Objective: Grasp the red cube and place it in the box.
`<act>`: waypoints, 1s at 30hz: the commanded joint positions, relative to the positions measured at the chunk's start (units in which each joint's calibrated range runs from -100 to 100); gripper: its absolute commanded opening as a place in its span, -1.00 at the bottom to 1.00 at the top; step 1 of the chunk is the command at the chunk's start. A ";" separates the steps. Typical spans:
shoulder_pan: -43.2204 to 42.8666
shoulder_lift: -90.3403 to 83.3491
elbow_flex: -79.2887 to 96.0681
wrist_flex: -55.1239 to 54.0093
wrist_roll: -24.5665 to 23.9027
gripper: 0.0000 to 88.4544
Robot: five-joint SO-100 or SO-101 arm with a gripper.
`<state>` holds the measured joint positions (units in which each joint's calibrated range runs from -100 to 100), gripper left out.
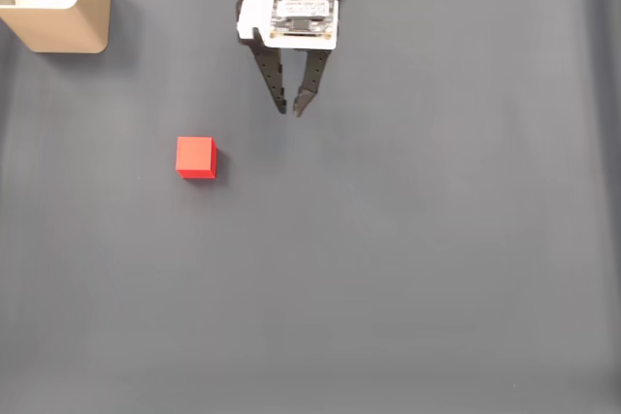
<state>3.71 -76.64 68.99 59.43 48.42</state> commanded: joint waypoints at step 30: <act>19.37 21.35 -28.84 10.90 6.40 -0.97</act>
<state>21.22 -56.67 44.48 70.17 53.65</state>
